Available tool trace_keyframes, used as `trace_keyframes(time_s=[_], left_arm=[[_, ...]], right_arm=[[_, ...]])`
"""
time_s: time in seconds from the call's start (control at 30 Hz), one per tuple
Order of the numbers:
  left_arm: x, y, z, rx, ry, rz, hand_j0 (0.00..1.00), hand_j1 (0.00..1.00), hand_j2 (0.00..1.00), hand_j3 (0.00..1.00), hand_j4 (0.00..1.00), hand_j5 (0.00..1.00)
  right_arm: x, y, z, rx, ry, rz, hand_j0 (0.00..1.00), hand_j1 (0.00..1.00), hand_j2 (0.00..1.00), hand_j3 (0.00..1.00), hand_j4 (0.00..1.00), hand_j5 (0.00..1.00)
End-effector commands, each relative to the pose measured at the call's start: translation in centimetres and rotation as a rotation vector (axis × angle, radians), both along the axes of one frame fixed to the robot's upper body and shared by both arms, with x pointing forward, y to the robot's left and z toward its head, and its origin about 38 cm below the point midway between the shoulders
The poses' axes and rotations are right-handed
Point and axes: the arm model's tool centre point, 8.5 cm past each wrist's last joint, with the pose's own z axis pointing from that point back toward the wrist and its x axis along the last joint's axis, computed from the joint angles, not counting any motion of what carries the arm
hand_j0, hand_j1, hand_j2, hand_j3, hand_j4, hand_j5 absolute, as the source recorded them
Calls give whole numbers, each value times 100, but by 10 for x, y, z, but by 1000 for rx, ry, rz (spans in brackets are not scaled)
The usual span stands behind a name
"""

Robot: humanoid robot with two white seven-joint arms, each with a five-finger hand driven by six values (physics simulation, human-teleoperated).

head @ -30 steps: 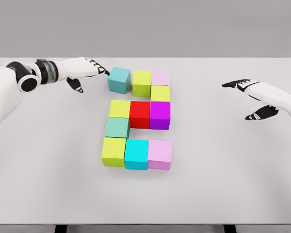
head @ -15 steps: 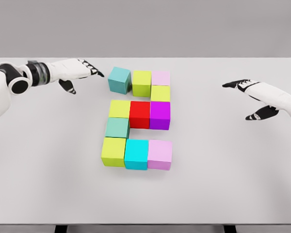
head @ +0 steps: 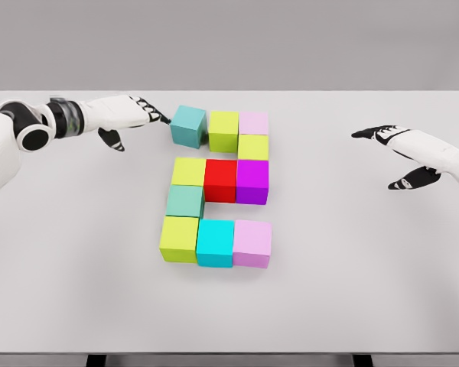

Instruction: Assemble the squares on the desktop into the number 2

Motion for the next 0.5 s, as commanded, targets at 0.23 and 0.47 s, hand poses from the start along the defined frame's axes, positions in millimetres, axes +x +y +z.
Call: trace_keyframes(time_s=[0.23,0.47], left_arm=[[-2,1,5,-3,-9,-9,97,97,97,97,97,97],[-5,-7,0,-4,4,-26,97,97,97,97,97,97]], right_arm=[[0,-1,1,6,0,-3,100,100,100,100,100,100],[0,-1,1,6,1,-4,100,100,100,100,100,100]])
